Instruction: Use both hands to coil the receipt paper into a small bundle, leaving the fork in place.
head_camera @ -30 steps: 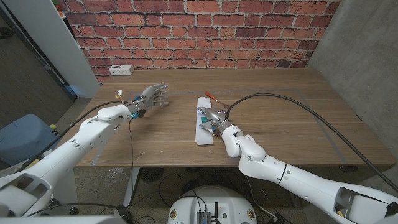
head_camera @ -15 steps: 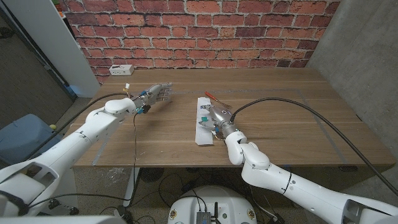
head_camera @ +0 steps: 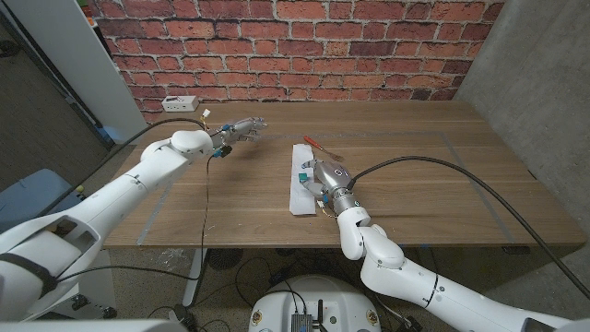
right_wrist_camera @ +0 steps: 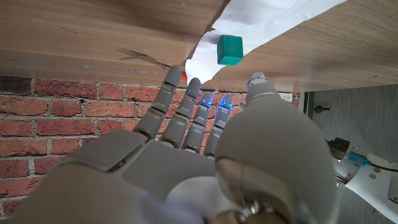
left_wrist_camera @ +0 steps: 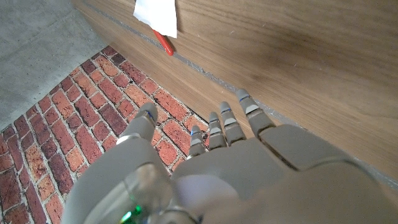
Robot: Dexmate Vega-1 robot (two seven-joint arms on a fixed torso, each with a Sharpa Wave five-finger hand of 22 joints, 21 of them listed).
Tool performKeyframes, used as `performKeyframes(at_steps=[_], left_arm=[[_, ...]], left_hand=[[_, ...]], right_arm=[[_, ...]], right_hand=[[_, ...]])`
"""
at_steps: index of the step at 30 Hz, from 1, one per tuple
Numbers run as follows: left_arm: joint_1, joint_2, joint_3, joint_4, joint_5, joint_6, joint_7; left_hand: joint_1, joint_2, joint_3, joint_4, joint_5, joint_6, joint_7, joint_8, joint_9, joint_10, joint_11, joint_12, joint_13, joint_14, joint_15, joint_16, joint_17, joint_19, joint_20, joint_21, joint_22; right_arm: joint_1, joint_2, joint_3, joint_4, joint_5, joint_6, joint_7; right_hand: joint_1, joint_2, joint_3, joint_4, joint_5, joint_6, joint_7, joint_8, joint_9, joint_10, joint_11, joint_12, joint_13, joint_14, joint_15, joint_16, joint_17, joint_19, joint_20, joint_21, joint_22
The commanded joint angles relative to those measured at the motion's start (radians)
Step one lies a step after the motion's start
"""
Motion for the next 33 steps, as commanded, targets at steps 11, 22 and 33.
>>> performKeyframes(at_steps=[11, 22, 33], left_arm=[[-0.232, -0.034, 0.180, -0.007, 0.235, 0.211, -0.152], [-0.363, -0.048, 0.294, -0.012, 0.373, 0.322, -0.298], [-0.521, -0.127, 0.442, 0.081, 0.525, 0.349, -0.479]], left_hand=[[0.073, -0.031, -0.022, 0.009, -0.002, 0.073, 0.031, 0.019, 0.003, 0.080, -0.001, 0.027, 0.003, 0.085, -0.012, 0.026, 0.006, 0.101, 0.008, 0.043, 0.010], [0.118, -0.032, -0.024, 0.008, 0.000, 0.116, 0.033, 0.028, 0.003, 0.103, -0.018, 0.030, 0.003, 0.103, -0.022, 0.029, 0.009, 0.115, 0.005, 0.050, 0.013], [0.160, -0.028, -0.025, 0.007, 0.002, 0.157, 0.035, 0.038, 0.004, 0.117, -0.021, 0.033, 0.005, 0.099, -0.016, 0.027, 0.013, 0.109, 0.005, 0.049, 0.016]], right_arm=[[-0.076, -0.022, 0.008, -0.076, -0.013, -0.035, -0.001], [-0.081, -0.043, -0.006, -0.101, -0.024, -0.025, 0.057], [-0.102, -0.069, -0.017, -0.148, -0.075, -0.041, 0.099]], right_hand=[[-0.030, -0.007, -0.002, 0.003, 0.001, 0.055, 0.010, 0.001, 0.000, 0.054, 0.002, 0.027, 0.008, 0.059, -0.122, 0.013, 0.000, 0.006, -0.004, -0.008, 0.002], [-0.042, -0.030, -0.004, -0.008, 0.006, 0.062, -0.002, -0.021, -0.001, 0.011, 0.000, 0.013, 0.015, 0.002, -0.109, -0.015, -0.001, -0.010, 0.002, -0.024, 0.002], [-0.065, -0.050, -0.010, -0.012, 0.017, 0.086, -0.031, -0.035, 0.000, -0.035, -0.005, -0.006, 0.019, -0.081, -0.090, -0.049, 0.000, -0.064, 0.013, -0.057, 0.002]])
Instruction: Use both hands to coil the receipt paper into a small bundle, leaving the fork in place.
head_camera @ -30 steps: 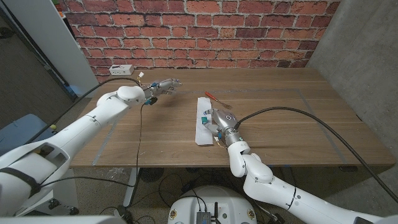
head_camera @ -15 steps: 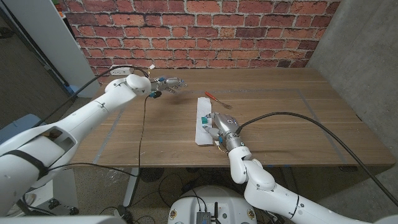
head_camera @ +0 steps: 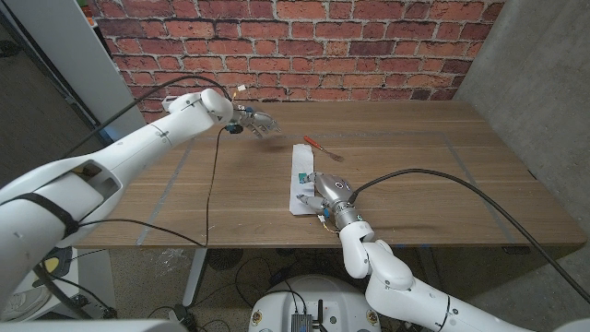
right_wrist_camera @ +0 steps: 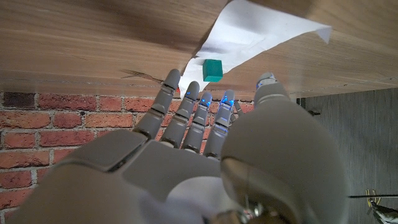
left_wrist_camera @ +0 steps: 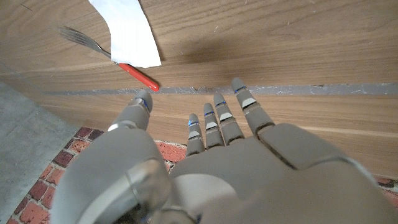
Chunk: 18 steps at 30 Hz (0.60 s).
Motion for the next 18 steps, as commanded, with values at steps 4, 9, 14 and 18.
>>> performKeyframes(at_steps=[4, 9, 14, 18], left_arm=[[-0.186, -0.087, 0.169, 0.093, 0.181, 0.045, -0.196], [-0.222, -0.122, 0.203, 0.131, 0.226, 0.046, -0.228], [-0.246, -0.146, 0.236, 0.144, 0.274, 0.062, -0.254], [-0.260, -0.165, 0.259, 0.152, 0.310, 0.077, -0.266]], left_hand=[[0.050, 0.005, 0.002, -0.004, 0.003, 0.030, -0.004, 0.012, 0.005, 0.016, -0.018, 0.010, 0.007, -0.006, 0.005, -0.001, 0.006, -0.009, 0.005, 0.001, 0.004], [0.074, 0.008, 0.004, -0.006, 0.004, 0.031, -0.007, 0.010, 0.005, 0.014, -0.010, 0.009, 0.008, -0.010, 0.007, -0.003, 0.007, -0.015, 0.006, -0.001, 0.004], [0.087, 0.008, 0.004, -0.006, 0.004, 0.032, -0.008, 0.009, 0.006, 0.011, -0.018, 0.007, 0.008, -0.016, 0.009, -0.006, 0.008, -0.019, 0.006, -0.002, 0.005], [0.094, 0.007, 0.003, -0.006, 0.004, 0.032, -0.011, 0.008, 0.006, 0.009, -0.021, 0.006, 0.009, -0.017, 0.007, -0.006, 0.008, -0.019, 0.005, -0.002, 0.005]], right_arm=[[-0.028, -0.022, -0.014, -0.047, -0.069, -0.019, 0.050], [-0.032, -0.019, -0.017, -0.046, -0.083, -0.024, 0.075], [-0.039, -0.014, -0.016, -0.040, -0.096, -0.034, 0.084], [-0.039, -0.006, -0.025, -0.029, -0.115, -0.052, 0.099]], right_hand=[[0.028, 0.004, 0.015, -0.024, 0.019, 0.015, -0.018, -0.011, -0.001, 0.009, -0.039, 0.002, 0.007, -0.010, -0.105, -0.003, 0.002, -0.011, -0.001, -0.016, 0.002], [0.051, 0.014, 0.033, -0.042, 0.027, 0.040, -0.023, -0.013, -0.001, 0.047, -0.072, 0.014, 0.007, 0.016, -0.118, 0.008, 0.004, -0.003, -0.005, -0.021, 0.002], [0.045, 0.023, 0.041, -0.043, 0.027, 0.107, -0.025, 0.002, -0.002, 0.077, -0.076, 0.020, 0.002, 0.017, -0.118, 0.010, 0.007, 0.001, -0.006, -0.025, 0.003], [0.055, 0.021, 0.048, -0.054, 0.028, 0.111, -0.019, -0.004, -0.003, 0.077, -0.040, 0.016, -0.002, 0.018, -0.120, 0.010, 0.006, 0.006, -0.008, -0.027, 0.003]])
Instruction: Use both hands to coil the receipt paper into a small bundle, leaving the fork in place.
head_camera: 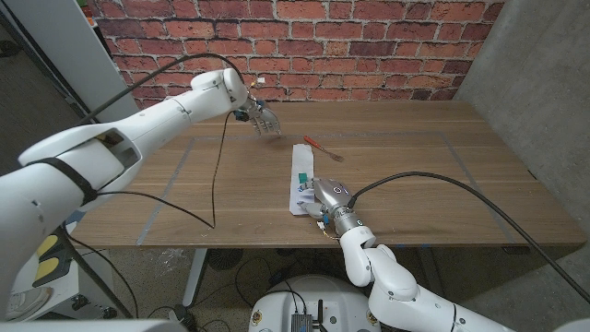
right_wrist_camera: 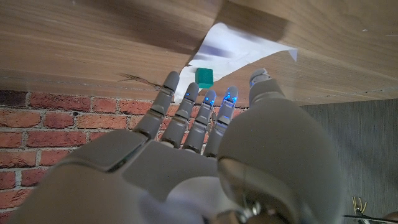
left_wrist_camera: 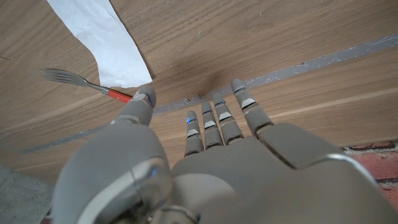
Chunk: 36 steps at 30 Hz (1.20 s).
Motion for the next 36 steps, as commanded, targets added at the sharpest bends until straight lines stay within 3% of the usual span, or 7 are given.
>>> performKeyframes(at_steps=[1, 9, 18, 28, 33, 36], left_arm=[[-0.071, -0.064, 0.087, 0.046, 0.127, 0.038, -0.078], [-0.096, -0.118, 0.122, 0.111, 0.165, 0.016, -0.097], [-0.145, -0.217, 0.163, 0.266, 0.177, -0.065, -0.124], [-0.208, -0.383, 0.179, 0.583, 0.121, -0.278, -0.125], [-0.262, -0.526, 0.207, 0.858, 0.101, -0.418, -0.078], [-0.272, -0.555, 0.240, 0.895, 0.097, -0.425, -0.037]], left_hand=[[0.019, -0.003, -0.001, -0.003, 0.004, 0.011, -0.004, 0.000, 0.004, 0.000, -0.001, 0.006, 0.004, -0.004, -0.001, -0.001, 0.004, -0.004, 0.001, -0.002, 0.005], [0.034, -0.007, -0.010, 0.003, 0.002, -0.002, -0.014, -0.010, 0.004, -0.018, -0.009, -0.003, 0.005, -0.021, 0.007, -0.007, 0.005, -0.012, 0.006, -0.003, 0.007], [0.050, -0.007, -0.018, 0.007, 0.002, -0.006, -0.013, -0.016, 0.004, 0.000, 0.002, 0.002, 0.004, -0.001, 0.002, 0.001, 0.007, -0.008, 0.008, 0.000, 0.008], [0.064, -0.012, -0.033, 0.012, 0.001, -0.023, -0.015, -0.027, 0.005, -0.011, -0.017, -0.007, 0.001, 0.009, 0.009, 0.003, 0.006, -0.009, 0.015, 0.001, 0.009], [0.069, -0.012, -0.038, 0.013, 0.001, -0.026, -0.018, -0.029, 0.005, 0.006, -0.028, -0.002, 0.000, 0.011, 0.009, 0.003, 0.005, -0.013, 0.020, 0.001, 0.009], [0.082, -0.010, -0.046, 0.015, 0.002, -0.015, -0.015, -0.027, 0.005, 0.035, -0.029, 0.006, -0.001, 0.020, 0.003, 0.005, 0.004, -0.015, 0.020, 0.002, 0.010]], right_arm=[[-0.012, 0.015, -0.012, 0.014, -0.046, -0.032, 0.033], [-0.011, 0.029, -0.017, 0.035, -0.047, -0.029, 0.042], [-0.013, 0.040, -0.019, 0.048, -0.048, -0.036, 0.035], [-0.012, 0.054, -0.022, 0.070, -0.046, -0.040, 0.013], [-0.010, 0.056, -0.018, 0.079, -0.035, -0.034, 0.003], [-0.008, 0.057, -0.016, 0.083, -0.028, -0.033, -0.001]], right_hand=[[0.015, 0.000, 0.015, -0.016, 0.010, -0.004, 0.007, -0.007, 0.002, -0.002, 0.020, -0.005, -0.002, 0.010, -0.116, 0.004, 0.001, 0.015, -0.003, -0.003, 0.002], [0.022, -0.005, 0.022, -0.027, 0.011, -0.026, 0.009, -0.024, 0.002, -0.027, 0.030, -0.022, -0.006, -0.012, -0.111, -0.005, 0.000, 0.015, -0.006, -0.009, 0.002], [0.022, -0.004, 0.026, -0.029, 0.011, -0.022, 0.015, -0.025, 0.002, -0.023, 0.029, -0.023, -0.008, -0.010, -0.111, -0.004, 0.000, 0.015, -0.006, -0.011, 0.002], [0.035, -0.006, 0.033, -0.039, 0.012, -0.016, 0.014, -0.026, 0.003, -0.017, 0.022, -0.024, -0.010, -0.005, -0.118, -0.004, -0.002, 0.017, -0.007, -0.014, 0.002], [0.041, -0.005, 0.038, -0.043, 0.013, -0.012, 0.019, -0.026, 0.003, -0.014, 0.025, -0.024, -0.012, -0.002, -0.119, -0.004, -0.002, 0.019, -0.007, -0.015, 0.002], [0.041, -0.004, 0.039, -0.043, 0.013, -0.010, 0.019, -0.026, 0.003, -0.012, 0.022, -0.024, -0.012, 0.000, -0.118, -0.003, -0.002, 0.020, -0.007, -0.015, 0.002]])
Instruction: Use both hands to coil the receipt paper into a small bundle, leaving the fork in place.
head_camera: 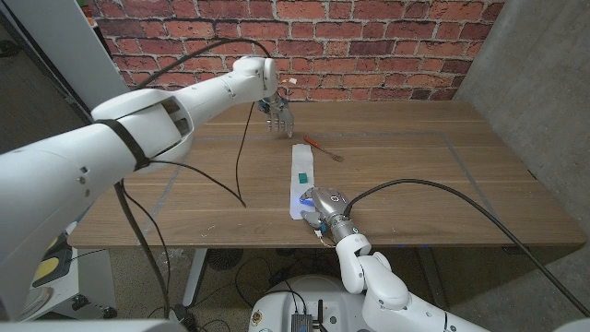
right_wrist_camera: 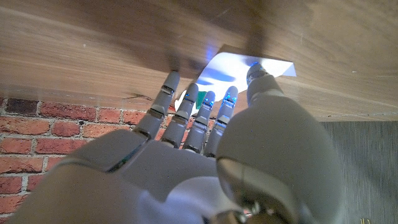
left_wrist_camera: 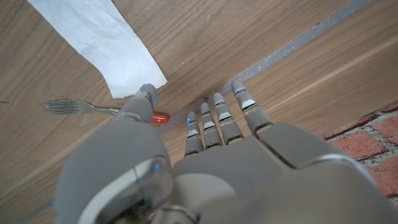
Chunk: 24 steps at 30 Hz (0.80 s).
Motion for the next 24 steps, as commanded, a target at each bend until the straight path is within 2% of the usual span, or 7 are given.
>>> performKeyframes(at_steps=[1, 5, 9, 15, 18, 20, 24], left_arm=[[-0.078, -0.211, 0.079, 0.403, -0.042, -0.230, 0.092], [-0.082, -0.227, 0.129, 0.408, -0.048, -0.213, 0.134], [-0.081, -0.233, 0.164, 0.409, -0.061, -0.203, 0.175], [-0.074, -0.234, 0.181, 0.409, -0.085, -0.208, 0.212], [-0.070, -0.233, 0.189, 0.399, -0.088, -0.204, 0.224], [-0.067, -0.221, 0.195, 0.365, -0.090, -0.193, 0.194], [-0.065, -0.229, 0.202, 0.368, -0.089, -0.201, 0.180]], left_hand=[[0.024, 0.002, -0.013, 0.003, 0.002, 0.016, 0.002, 0.003, 0.002, 0.042, 0.005, 0.014, 0.002, 0.019, -0.006, 0.005, 0.003, -0.004, 0.007, 0.002, 0.006], [0.034, 0.007, -0.023, 0.007, 0.002, 0.040, 0.010, 0.009, 0.003, 0.072, 0.026, 0.022, 0.002, 0.043, -0.014, 0.014, 0.004, -0.003, 0.006, 0.004, 0.007], [0.043, 0.009, -0.029, 0.006, 0.002, 0.045, 0.014, 0.009, 0.003, 0.078, 0.030, 0.022, 0.001, 0.060, -0.017, 0.021, 0.004, 0.019, 0.007, 0.014, 0.007], [0.071, 0.019, -0.032, 0.001, 0.005, 0.068, 0.020, 0.013, 0.004, 0.098, 0.012, 0.025, 0.001, 0.088, -0.030, 0.031, 0.005, 0.038, 0.000, 0.024, 0.008], [0.090, 0.026, -0.039, 0.001, 0.004, 0.096, 0.019, 0.020, 0.005, 0.141, 0.001, 0.038, 0.001, 0.117, -0.044, 0.043, 0.007, 0.053, -0.008, 0.033, 0.009], [0.097, 0.027, -0.045, 0.002, 0.003, 0.111, 0.017, 0.024, 0.005, 0.162, -0.006, 0.044, 0.001, 0.132, -0.049, 0.050, 0.008, 0.057, -0.009, 0.036, 0.010], [0.107, 0.031, -0.056, 0.005, 0.003, 0.139, 0.019, 0.029, 0.006, 0.187, -0.011, 0.050, 0.002, 0.154, -0.060, 0.062, 0.013, 0.066, -0.016, 0.042, 0.011]], right_arm=[[0.004, 0.010, 0.004, 0.025, 0.022, 0.004, -0.021], [0.004, 0.009, 0.009, 0.027, 0.033, 0.006, -0.027], [0.007, 0.003, 0.009, 0.026, 0.039, 0.008, -0.029], [0.008, -0.002, 0.016, 0.024, 0.055, 0.013, -0.033], [0.011, -0.007, 0.017, 0.025, 0.059, 0.019, -0.035], [0.011, -0.010, 0.018, 0.026, 0.061, 0.019, -0.037], [0.008, -0.011, 0.020, 0.025, 0.068, 0.020, -0.044]], right_hand=[[0.013, 0.003, 0.004, -0.008, 0.006, 0.006, 0.007, 0.000, 0.003, 0.007, -0.006, -0.001, 0.002, 0.010, -0.119, 0.002, 0.001, 0.006, 0.000, -0.002, 0.002], [0.012, 0.003, 0.006, -0.008, 0.005, 0.008, 0.008, -0.002, 0.003, 0.010, -0.003, -0.002, 0.001, 0.013, -0.122, 0.002, 0.001, 0.007, 0.000, -0.003, 0.002], [0.011, 0.003, 0.007, -0.008, 0.005, 0.009, 0.009, -0.002, 0.003, 0.012, -0.003, -0.002, 0.001, 0.013, -0.121, 0.002, 0.001, 0.008, 0.000, -0.004, 0.002], [0.007, 0.003, 0.008, -0.006, 0.004, 0.013, 0.012, -0.002, 0.003, 0.018, -0.001, -0.001, -0.001, 0.015, -0.125, 0.003, 0.001, 0.009, -0.001, -0.005, 0.002], [0.005, 0.003, 0.008, -0.005, 0.004, 0.015, 0.013, -0.002, 0.003, 0.018, 0.000, -0.002, -0.001, 0.016, -0.125, 0.004, 0.001, 0.009, -0.001, -0.006, 0.002], [0.004, 0.003, 0.009, -0.005, 0.004, 0.016, 0.015, -0.002, 0.003, 0.019, 0.000, -0.002, -0.002, 0.018, -0.124, 0.004, 0.001, 0.010, 0.000, -0.006, 0.002], [0.004, 0.003, 0.010, -0.005, 0.004, 0.018, 0.015, -0.003, 0.003, 0.021, -0.001, -0.002, -0.002, 0.020, -0.125, 0.005, 0.001, 0.011, 0.000, -0.007, 0.002]])
